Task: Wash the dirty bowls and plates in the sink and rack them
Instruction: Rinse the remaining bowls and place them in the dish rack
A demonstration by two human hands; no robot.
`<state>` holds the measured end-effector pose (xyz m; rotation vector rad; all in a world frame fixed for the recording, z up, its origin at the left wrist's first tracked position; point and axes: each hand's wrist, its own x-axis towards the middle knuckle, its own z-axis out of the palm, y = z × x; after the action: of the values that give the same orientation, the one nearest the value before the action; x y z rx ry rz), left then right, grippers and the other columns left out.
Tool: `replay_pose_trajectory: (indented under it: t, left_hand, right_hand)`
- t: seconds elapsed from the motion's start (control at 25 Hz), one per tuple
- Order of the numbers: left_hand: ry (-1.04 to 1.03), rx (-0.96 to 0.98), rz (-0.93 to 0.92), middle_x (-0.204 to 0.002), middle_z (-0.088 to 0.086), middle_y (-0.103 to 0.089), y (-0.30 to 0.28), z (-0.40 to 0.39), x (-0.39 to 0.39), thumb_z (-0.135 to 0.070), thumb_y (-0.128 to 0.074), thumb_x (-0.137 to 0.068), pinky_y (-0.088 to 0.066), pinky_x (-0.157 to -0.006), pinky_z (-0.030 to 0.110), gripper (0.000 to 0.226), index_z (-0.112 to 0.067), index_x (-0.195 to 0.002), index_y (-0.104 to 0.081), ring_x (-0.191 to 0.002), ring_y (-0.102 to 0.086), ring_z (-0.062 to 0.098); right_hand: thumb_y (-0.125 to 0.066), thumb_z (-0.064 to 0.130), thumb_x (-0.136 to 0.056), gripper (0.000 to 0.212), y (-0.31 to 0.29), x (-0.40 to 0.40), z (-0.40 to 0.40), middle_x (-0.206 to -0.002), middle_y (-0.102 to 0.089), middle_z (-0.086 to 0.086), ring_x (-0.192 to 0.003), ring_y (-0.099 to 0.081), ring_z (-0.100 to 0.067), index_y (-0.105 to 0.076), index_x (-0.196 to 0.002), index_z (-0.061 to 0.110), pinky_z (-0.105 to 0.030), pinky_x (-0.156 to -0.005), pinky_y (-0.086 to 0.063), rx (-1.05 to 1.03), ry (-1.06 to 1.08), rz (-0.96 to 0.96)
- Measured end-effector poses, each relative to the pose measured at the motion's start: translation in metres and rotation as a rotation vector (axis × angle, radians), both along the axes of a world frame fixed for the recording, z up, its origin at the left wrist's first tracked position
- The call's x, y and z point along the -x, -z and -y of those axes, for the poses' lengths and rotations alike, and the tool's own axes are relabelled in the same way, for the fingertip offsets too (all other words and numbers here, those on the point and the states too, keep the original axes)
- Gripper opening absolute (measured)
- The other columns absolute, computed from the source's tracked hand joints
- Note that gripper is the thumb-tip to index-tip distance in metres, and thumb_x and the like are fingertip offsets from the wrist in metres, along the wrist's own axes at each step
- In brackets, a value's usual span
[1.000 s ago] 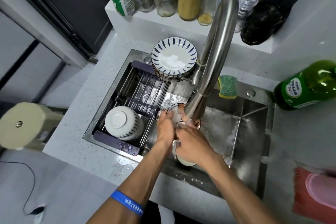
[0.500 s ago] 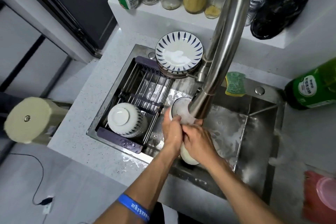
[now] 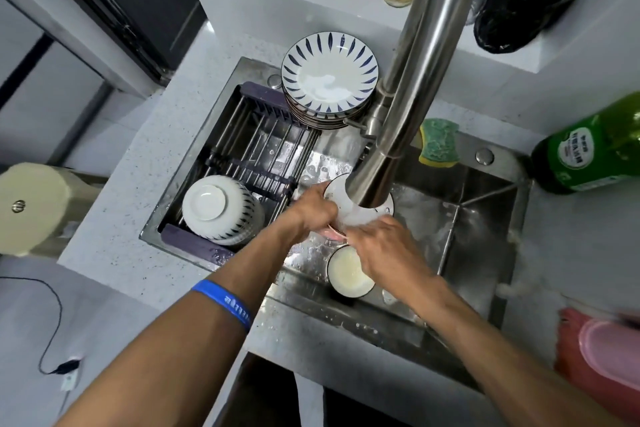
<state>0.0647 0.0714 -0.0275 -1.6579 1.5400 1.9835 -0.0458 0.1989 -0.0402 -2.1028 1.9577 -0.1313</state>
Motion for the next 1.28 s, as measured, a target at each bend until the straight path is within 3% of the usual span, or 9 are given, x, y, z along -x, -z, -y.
replay_pose_trajectory:
  t: [0.16, 0.32, 0.52, 0.6, 0.8, 0.96, 1.08, 1.16, 1.28]
  left_hand:
    - [0.047, -0.128, -0.037, -0.074, 0.011, -0.063, -0.013, 0.004, 0.001, 0.02, -0.046, -0.086, -0.056, -0.047, 0.021, 0.042, 0.0, -0.123, -0.046, -0.051, -0.062, 0.012]
    - [0.229, 0.301, 0.063, -0.084, 0.002, -0.062, -0.018, -0.002, 0.02, -0.004, -0.06, -0.092, -0.057, -0.077, 0.029, 0.012, -0.013, -0.101, -0.057, -0.081, -0.066, 0.02]
    - [0.45, 0.292, 0.147, -0.097, 0.003, -0.063, -0.02, -0.004, 0.024, -0.028, -0.065, -0.094, -0.05, -0.084, 0.023, 0.033, -0.005, -0.116, -0.057, -0.092, -0.062, 0.018]
    - [0.32, 0.356, 0.217, -0.105, 0.006, -0.065, -0.004, 0.004, 0.013, -0.005, -0.058, -0.094, -0.054, -0.084, 0.031, 0.027, -0.01, -0.121, -0.058, -0.096, -0.065, 0.024]
    - [-0.7, -0.315, -0.528, -0.107, 0.013, -0.071, 0.02, -0.051, -0.012, -0.007, -0.049, -0.092, -0.054, -0.087, 0.036, 0.037, -0.017, -0.126, -0.061, -0.094, -0.067, 0.026]
    - [-0.534, -0.237, -0.238, -0.058, 0.001, -0.058, 0.018, -0.019, -0.012, -0.012, -0.044, -0.084, -0.044, -0.054, 0.023, 0.016, -0.01, -0.073, -0.056, -0.064, -0.051, 0.022]
    - [-0.555, -0.109, -0.359, -0.096, 0.012, -0.069, 0.025, -0.032, -0.012, -0.025, -0.059, -0.069, -0.052, -0.082, 0.04, 0.05, -0.005, -0.115, -0.062, -0.094, -0.061, 0.03]
    - [-0.666, -0.037, -0.53, -0.118, 0.013, -0.067, 0.022, -0.056, -0.006, -0.028, -0.068, -0.078, -0.053, -0.093, 0.041, 0.064, -0.016, -0.139, -0.049, -0.104, -0.064, 0.026]
    - [-0.673, -0.144, -0.547, -0.125, 0.013, -0.064, 0.019, -0.047, -0.009, -0.046, -0.064, -0.088, -0.058, -0.077, 0.036, 0.06, -0.019, -0.14, -0.048, -0.103, -0.066, 0.025]
  right_hand:
    - [-0.072, 0.008, -0.072, 0.022, -0.002, 0.025, -0.005, -0.069, -0.066, 0.005, -0.066, -0.059, -0.02, -0.071, -0.091, 0.019, -0.033, -0.074, -0.039, 0.055, -0.141, -0.062]
    - [-0.065, -0.005, -0.059, 0.027, 0.003, 0.012, -0.001, -0.064, -0.062, -0.001, -0.063, -0.057, -0.024, -0.06, -0.076, 0.016, -0.037, -0.066, -0.048, -0.011, -0.129, -0.045]
    - [-0.079, 0.006, -0.056, 0.027, 0.012, -0.007, -0.014, -0.065, -0.068, 0.004, -0.065, -0.065, -0.02, -0.067, -0.075, 0.021, -0.027, -0.076, -0.035, -0.041, -0.064, -0.057]
    - [-0.076, 0.003, -0.064, 0.025, 0.016, -0.014, -0.012, -0.058, -0.063, 0.004, -0.056, -0.06, -0.021, -0.063, -0.076, 0.02, -0.028, -0.069, -0.03, -0.009, 0.056, 0.006]
    - [-0.067, 0.003, -0.065, 0.036, 0.01, -0.063, 0.009, -0.075, -0.069, 0.002, -0.067, -0.064, -0.021, -0.068, -0.099, 0.016, -0.033, -0.071, -0.038, 0.14, 0.324, 0.029]
    - [-0.067, 0.002, -0.069, 0.033, 0.015, -0.028, 0.004, -0.077, -0.07, 0.006, -0.074, -0.063, -0.019, -0.068, -0.095, 0.022, -0.031, -0.08, -0.042, 0.176, 0.081, 0.045]
    - [-0.054, -0.001, -0.069, 0.026, 0.012, -0.016, 0.007, -0.069, -0.068, -0.002, -0.069, -0.064, -0.025, -0.069, -0.082, 0.016, -0.034, -0.077, -0.048, 0.199, 0.07, 0.009]
    - [-0.059, -0.004, -0.073, 0.019, 0.01, -0.03, 0.011, -0.074, -0.069, -0.007, -0.069, -0.063, -0.027, -0.067, -0.08, 0.012, -0.031, -0.063, -0.047, 0.182, 0.299, 0.286]
    - [-0.068, 0.007, -0.081, 0.02, 0.01, -0.032, 0.021, -0.091, -0.075, -0.008, -0.08, -0.069, -0.023, -0.071, -0.1, 0.011, -0.036, -0.075, -0.056, -0.022, 0.676, 1.199]
